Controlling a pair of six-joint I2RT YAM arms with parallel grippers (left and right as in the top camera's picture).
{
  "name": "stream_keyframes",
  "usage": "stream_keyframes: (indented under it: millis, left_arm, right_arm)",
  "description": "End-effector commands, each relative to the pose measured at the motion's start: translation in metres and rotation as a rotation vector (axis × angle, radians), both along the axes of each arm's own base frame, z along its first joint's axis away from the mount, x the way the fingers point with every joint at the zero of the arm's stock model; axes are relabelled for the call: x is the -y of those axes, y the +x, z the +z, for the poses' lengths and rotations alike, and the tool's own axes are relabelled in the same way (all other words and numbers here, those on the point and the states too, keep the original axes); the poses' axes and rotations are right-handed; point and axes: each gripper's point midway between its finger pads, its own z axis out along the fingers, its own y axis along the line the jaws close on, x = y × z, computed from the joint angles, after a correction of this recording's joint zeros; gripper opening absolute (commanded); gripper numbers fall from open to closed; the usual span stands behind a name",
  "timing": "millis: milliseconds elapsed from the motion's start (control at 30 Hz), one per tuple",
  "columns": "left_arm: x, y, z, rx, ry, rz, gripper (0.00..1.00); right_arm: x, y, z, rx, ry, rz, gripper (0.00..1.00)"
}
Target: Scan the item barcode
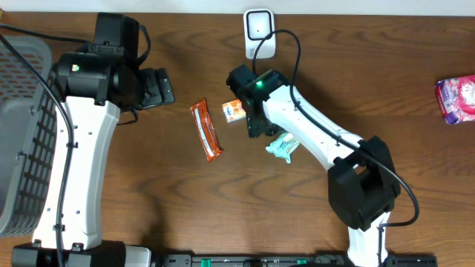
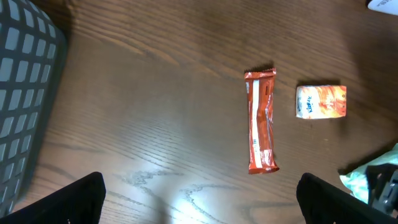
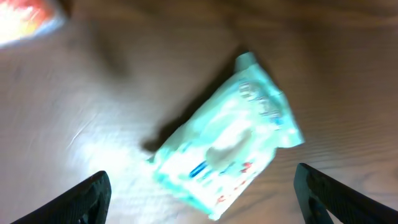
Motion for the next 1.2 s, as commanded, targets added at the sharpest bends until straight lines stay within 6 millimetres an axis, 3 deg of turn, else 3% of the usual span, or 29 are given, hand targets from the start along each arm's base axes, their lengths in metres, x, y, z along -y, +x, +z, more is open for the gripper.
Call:
stream_keyframes:
  millis: [0, 167, 333, 467, 533, 633, 667, 833, 900, 967, 1067, 1167]
  left_arm:
    - [-0.001, 0.0, -0.003, -0.012, -0.001, 0.012, 0.98]
    - [-0.001, 0.0, -0.003, -0.012, -0.001, 0.012, 0.98]
    - [-0.001, 0.0, -0.003, -0.012, -0.001, 0.012, 0.98]
    - [-0.001, 0.0, -0.003, -0.012, -0.001, 0.012, 0.98]
    - [-0.001, 0.0, -0.003, -0.012, -0.001, 0.012, 0.98]
    - [-0.001, 0.0, -0.003, -0.012, -0.001, 0.012, 0.98]
    - [-0.001, 0.0, -0.003, -0.012, -0.001, 0.012, 0.98]
    - [-0.001, 0.0, -0.003, -0.012, -0.001, 0.012, 0.98]
    - [-0.001, 0.0, -0.003, -0.012, -0.001, 0.012, 0.98]
    - [-0.001, 0.0, -0.003, -0.012, -0.001, 0.012, 0.98]
    - [-0.001, 0.0, -0.003, -0.012, -0.001, 0.012, 0.98]
    - [-0.001, 0.0, -0.003, -0.012, -0.001, 0.012, 0.98]
  right_arm:
    - [-0.027, -0.022, -0.005, -0.164, 0.15, 0.155, 0.92]
    - [-0.03, -0.04, -0.005, -0.252, 0.188, 0.168, 0.93]
    - [-0.051, -0.05, -0.004, -0.305, 0.305, 0.169, 0.94]
    - [-0.045, -0.05, 0.0, -0.296, 0.296, 0.068, 0.86]
    - [-0.032, -0.045, 0.008, -0.263, 0.264, -0.024, 0.87]
    - [0.002, -0.033, 0.031, -0.175, 0.205, -0.193, 0.91]
    - [0.011, -0.03, 0.038, -0.157, 0.209, -0.227, 0.99]
    - [0.059, -0.02, 0.053, -0.151, 0.216, -0.345, 0.99]
    - [0.074, -0.022, 0.046, -0.19, 0.217, -0.359, 0.99]
    - [0.076, -0.026, 0.034, -0.248, 0.269, -0.341, 0.99]
    - [0.053, -0.04, 0.001, -0.363, 0.464, -0.197, 0.95]
    - [0.037, -0.049, -0.029, -0.398, 0.601, -0.207, 0.93]
